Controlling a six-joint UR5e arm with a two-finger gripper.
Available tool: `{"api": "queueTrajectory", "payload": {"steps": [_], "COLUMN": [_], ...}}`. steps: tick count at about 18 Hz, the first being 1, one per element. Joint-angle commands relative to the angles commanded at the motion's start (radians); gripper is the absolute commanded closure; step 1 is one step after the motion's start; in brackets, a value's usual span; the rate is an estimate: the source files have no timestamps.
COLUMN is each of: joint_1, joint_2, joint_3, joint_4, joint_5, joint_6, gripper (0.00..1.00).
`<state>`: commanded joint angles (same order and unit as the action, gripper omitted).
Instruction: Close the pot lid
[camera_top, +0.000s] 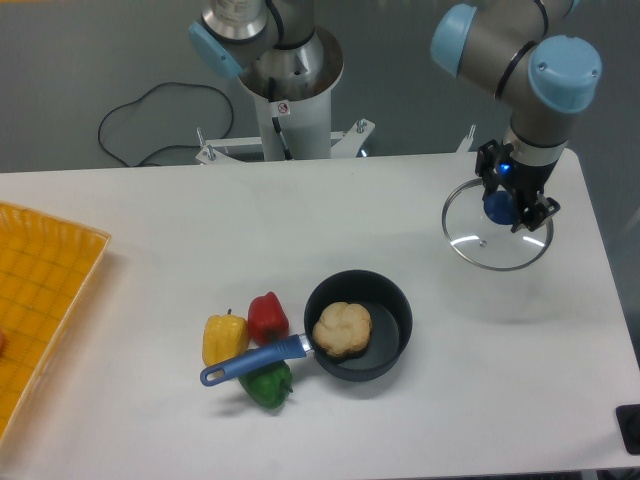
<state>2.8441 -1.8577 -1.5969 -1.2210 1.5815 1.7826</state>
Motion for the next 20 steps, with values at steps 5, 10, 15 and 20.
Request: {"api": "queueTrajectory", "payload": {"steps": [5,10,15,20], "joint_1": [-0.032,-0.084,-0.170,-0.255], "joint_2": [0.002,-0.002,-0.005,-0.028], "joint_3": [0.003,0.006,0.006,0.006], "joint_4": [0.000,0.002,0.005,0.012], "joint_5": [-0.002,0.000,0.006,-0.002], "joint_6": [-0.026,-0.077,-0.147,-0.229], "gripper": [0.42,0.42,0.41,0.41]}}
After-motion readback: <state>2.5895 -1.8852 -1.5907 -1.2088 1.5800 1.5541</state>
